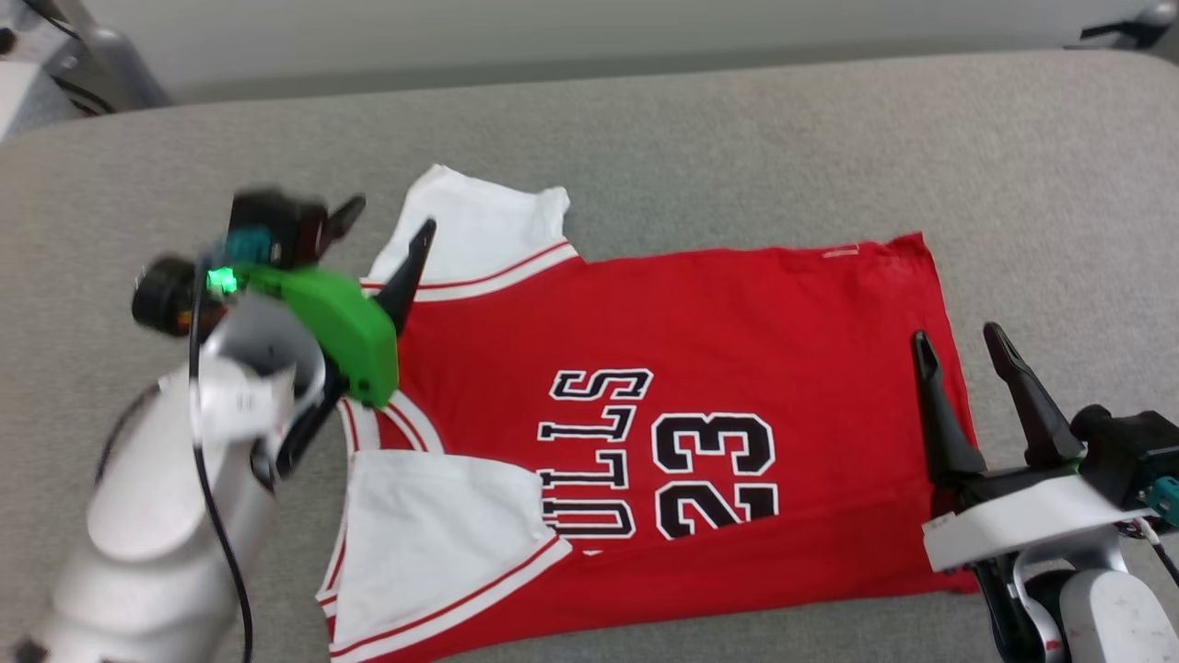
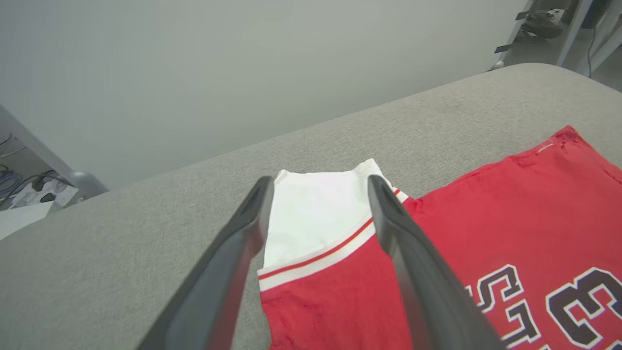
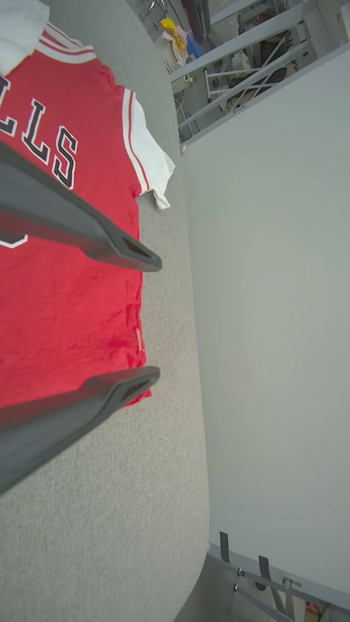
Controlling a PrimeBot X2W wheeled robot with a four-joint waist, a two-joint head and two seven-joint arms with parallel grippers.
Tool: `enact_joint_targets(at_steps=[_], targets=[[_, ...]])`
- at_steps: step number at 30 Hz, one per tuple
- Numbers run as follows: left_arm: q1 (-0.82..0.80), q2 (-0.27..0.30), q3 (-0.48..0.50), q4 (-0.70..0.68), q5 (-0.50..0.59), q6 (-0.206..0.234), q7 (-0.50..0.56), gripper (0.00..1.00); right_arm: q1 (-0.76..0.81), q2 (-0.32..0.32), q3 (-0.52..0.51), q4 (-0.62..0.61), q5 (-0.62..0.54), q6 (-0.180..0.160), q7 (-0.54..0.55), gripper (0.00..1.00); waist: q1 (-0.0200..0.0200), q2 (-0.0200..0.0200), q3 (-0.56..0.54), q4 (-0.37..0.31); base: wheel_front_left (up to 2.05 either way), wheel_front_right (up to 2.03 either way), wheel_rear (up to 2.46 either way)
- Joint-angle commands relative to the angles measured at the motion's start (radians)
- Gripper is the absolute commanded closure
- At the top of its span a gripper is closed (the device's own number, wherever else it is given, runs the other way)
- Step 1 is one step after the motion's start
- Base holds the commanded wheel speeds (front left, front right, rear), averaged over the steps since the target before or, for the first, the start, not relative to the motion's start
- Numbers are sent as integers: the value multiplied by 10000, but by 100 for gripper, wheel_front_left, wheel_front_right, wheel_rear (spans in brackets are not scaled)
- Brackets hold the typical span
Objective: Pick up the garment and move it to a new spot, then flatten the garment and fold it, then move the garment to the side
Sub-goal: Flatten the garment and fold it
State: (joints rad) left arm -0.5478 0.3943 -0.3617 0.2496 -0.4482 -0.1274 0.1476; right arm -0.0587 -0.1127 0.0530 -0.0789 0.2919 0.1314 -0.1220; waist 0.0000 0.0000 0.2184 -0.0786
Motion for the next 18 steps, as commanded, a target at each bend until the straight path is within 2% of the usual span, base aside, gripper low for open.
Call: enact_joint_targets(at_steps=[1,8,12,18], targets=[[-728,232,-411,213,-411,-26,672,0,-256,43,84,-65,-39,-7,-59,0,0,0,923,-700,0,0,0],[-3811,1469,-2166,1917,-1808,-30,3282,0,-771,182,550,37,-31,-7,-330,0,0,0,1817,-1402,0,0,0],[-4993,1834,-2874,2798,-2453,-31,4252,0,-979,252,763,149,7,-7,-490,0,0,0,2236,-1712,0,0,0],[-6183,2171,-3497,3995,-3151,-31,5094,0,-1301,313,1096,281,112,-7,-703,0,0,0,2756,-2093,0,0,0]])
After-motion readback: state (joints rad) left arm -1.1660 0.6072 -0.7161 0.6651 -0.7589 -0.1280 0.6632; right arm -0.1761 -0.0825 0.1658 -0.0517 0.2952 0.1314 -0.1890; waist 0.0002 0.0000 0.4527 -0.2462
